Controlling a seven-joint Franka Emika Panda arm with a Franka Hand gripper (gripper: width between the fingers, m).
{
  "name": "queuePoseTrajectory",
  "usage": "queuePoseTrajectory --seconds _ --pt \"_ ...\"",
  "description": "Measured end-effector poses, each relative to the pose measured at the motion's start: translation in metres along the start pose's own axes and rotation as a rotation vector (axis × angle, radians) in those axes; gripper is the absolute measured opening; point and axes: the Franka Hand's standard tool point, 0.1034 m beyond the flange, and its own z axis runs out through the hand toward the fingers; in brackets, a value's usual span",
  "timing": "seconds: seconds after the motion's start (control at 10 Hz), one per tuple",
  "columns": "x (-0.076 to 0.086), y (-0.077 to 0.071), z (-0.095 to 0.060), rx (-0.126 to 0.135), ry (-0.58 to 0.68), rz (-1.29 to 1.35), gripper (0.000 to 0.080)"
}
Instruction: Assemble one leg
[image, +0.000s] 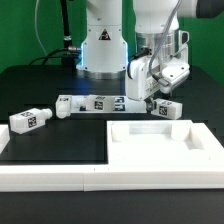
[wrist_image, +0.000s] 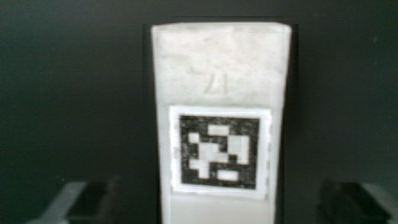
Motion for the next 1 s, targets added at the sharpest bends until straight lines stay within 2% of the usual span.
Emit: queuePoseTrajectory --seconds 0.1,0.3,0.5,0.6,0.8,1.0 --pt "0.000 0.000 0.000 0.000 0.000 0.000 0.0626" --pt "-0.003 0.003 -0.008 -0.007 -0.016 -0.035 0.0643" --pt "-0.013 0.006 -0.034 -0.016 -0.077 -0.067 0.0649" --pt "-0.019 0.006 -0.039 -0.009 -0.085 -0.159 0.0649" --pt "-0.031 0.010 -0.036 0.008 -0.065 -0.472 0.0649" --pt "-0.032 0.010 -0.032 0.007 -0.052 -0.598 0.0649"
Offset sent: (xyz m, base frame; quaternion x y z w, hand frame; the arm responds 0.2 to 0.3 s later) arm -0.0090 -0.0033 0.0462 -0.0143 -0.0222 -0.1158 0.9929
